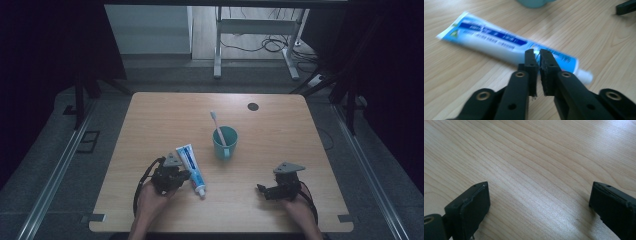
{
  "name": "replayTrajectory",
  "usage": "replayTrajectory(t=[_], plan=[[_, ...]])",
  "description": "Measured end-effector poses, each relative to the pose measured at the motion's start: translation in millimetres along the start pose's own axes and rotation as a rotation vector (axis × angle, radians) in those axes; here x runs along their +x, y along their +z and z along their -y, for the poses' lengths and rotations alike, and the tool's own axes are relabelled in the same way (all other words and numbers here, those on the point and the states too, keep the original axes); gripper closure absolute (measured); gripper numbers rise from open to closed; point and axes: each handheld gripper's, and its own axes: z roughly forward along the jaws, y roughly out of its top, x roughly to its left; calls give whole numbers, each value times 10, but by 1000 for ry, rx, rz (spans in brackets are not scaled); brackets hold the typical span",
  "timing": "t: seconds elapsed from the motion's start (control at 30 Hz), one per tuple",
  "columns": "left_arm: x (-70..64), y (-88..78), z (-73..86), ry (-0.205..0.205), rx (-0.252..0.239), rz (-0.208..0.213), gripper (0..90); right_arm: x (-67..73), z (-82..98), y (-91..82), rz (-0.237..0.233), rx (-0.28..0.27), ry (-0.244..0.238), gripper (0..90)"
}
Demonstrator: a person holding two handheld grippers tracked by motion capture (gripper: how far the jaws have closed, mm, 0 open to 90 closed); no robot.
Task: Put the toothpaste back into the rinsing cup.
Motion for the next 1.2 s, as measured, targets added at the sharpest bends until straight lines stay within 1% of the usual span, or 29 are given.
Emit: replayTrajectory(t=[0.1, 0.17, 0.27, 0.43, 0.63, 0.73, 0.8, 0.93, 1.0, 1.07, 1.2], plan=[[-32, 65, -77, 20, 15, 14, 894, 0, 0, 0, 0, 0, 0, 33], [-52, 119, -114, 29, 23, 17, 895, 0, 0, -1, -1, 1, 0, 33], [-82, 184, -158, 29, 28, 28, 896, 0, 0, -1, 0, 1, 0, 33], [-133, 288, -202, 40, 42, 39, 895, 0, 0, 0, 0, 0, 1, 33], [-179, 399, -230, 39, 58, 48, 895, 0, 0, 0, -1, 0, 0, 33], [-203, 439, -228, 47, 77, 51, 895, 0, 0, 0, 0, 0, 0, 33], [-217, 453, -222, 43, 78, 57, 895, 0, 0, 0, 0, 0, 1, 33], [-246, 453, -220, 60, 102, 55, 895, 0, 0, 0, -1, 0, 1, 33], [-248, 454, -209, 58, 106, 60, 895, 0, 0, 0, 0, 0, 2, 33], [-243, 445, -189, 45, 107, 62, 895, 1, 0, 0, 0, -1, 2, 33], [-214, 413, -149, 43, 111, 60, 894, -1, 0, 0, 0, 0, -1, 33]])
